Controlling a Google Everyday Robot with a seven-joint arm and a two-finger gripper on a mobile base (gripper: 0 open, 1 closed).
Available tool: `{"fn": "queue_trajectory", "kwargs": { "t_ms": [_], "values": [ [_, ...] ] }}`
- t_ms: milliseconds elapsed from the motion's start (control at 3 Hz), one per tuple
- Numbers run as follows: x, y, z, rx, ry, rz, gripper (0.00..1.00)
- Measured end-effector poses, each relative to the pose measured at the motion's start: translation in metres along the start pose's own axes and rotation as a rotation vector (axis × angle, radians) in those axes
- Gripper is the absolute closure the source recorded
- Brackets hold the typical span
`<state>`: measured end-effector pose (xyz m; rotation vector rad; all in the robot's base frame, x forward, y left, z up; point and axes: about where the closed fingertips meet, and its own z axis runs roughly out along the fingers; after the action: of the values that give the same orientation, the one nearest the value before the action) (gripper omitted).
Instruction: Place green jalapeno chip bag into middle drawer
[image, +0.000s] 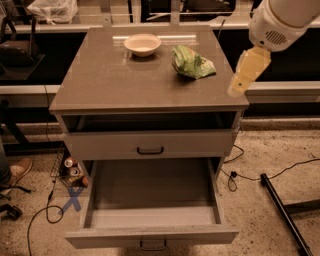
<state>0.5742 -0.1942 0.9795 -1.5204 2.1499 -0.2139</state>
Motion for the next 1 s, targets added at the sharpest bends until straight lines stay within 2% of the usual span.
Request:
{"fn": "queue_trajectory", "kwargs": {
  "t_ms": [333,667,1000],
  "values": [
    [-0.031,-0.046,0.047,0.083,-0.054,0.048,0.00],
    [-0.049,-0.078,0.093,0.124,-0.076,0.103,0.00],
    [-0.067,-0.094,0.131,0.121,-0.112,0.144,0.00]
  ]
}}
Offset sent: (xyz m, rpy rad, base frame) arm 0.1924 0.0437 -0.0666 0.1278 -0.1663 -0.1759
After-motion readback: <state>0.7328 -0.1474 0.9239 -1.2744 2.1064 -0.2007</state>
